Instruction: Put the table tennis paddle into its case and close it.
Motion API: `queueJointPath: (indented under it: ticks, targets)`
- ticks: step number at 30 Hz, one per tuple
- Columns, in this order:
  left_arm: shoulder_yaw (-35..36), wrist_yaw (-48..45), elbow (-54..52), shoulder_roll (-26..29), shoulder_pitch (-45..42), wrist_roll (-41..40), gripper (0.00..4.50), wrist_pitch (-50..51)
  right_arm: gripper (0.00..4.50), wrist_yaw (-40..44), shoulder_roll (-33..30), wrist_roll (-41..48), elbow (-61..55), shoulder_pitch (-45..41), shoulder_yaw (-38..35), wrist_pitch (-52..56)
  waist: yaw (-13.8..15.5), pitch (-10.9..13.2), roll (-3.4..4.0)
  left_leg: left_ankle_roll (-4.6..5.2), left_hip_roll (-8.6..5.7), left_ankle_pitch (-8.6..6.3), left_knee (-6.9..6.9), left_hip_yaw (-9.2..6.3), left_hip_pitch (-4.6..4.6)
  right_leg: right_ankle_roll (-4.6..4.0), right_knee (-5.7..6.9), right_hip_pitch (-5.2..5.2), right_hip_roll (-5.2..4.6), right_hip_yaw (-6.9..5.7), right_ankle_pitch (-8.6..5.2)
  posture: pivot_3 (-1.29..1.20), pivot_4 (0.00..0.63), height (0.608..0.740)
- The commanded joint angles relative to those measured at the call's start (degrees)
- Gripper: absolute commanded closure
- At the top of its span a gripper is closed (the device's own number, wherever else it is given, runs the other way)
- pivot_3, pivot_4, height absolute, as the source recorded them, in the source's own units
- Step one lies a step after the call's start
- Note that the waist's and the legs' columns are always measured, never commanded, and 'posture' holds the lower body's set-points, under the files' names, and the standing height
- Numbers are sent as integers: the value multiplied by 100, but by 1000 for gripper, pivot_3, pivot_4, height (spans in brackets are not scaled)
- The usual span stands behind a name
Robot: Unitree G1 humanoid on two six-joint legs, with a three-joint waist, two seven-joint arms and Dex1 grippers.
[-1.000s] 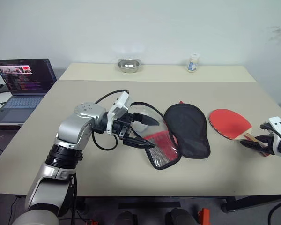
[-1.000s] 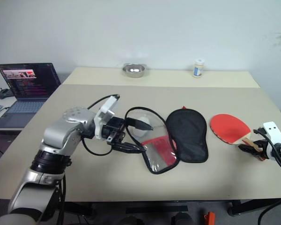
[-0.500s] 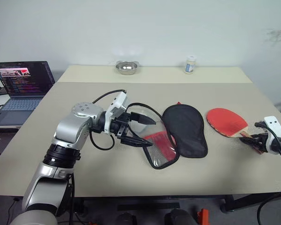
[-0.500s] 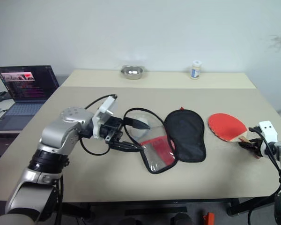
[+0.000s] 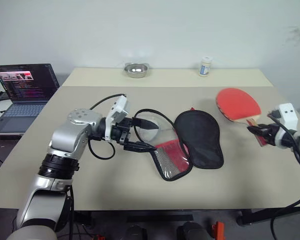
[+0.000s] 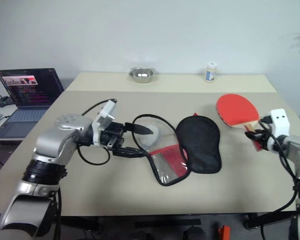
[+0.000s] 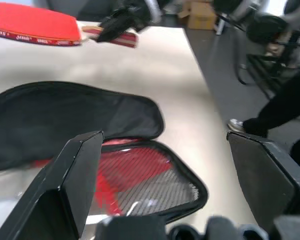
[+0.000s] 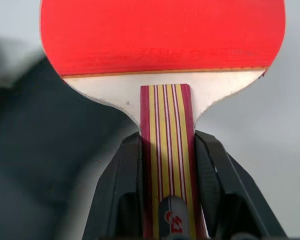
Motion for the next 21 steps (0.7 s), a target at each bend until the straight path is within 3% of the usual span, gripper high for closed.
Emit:
queueJointPath:
  ticks: [1,4,7,21]
  targets:
    - [205,39,74,113,-87,65,184,-205,3448,-1080,873,176,-1320,30,-174,788,16,0,0,-9,-1,5,0,-3,-12,-1,5,-12,7,-3,0,0,150,740]
    - [223,114,136,75,-116,88,184,-293,3448,-1825,1737,70,-1804,101,-100,1096,19,0,1,-18,-3,11,0,-6,-18,-2,6,-17,11,-8,1,0,150,740]
    - [187,129,92,50,-65,79,184,-317,3448,-2260,2113,-120,-1860,209,-6,1071,35,0,0,-17,-12,11,1,-6,-24,-3,3,-20,12,-7,2,0,150,740]
    - [189,47,4,95,48,42,184,-394,3448,-2893,2892,-257,-2292,523,527,1399,16,0,1,-15,-10,10,0,-10,-29,-4,1,-24,17,-7,1,0,150,740]
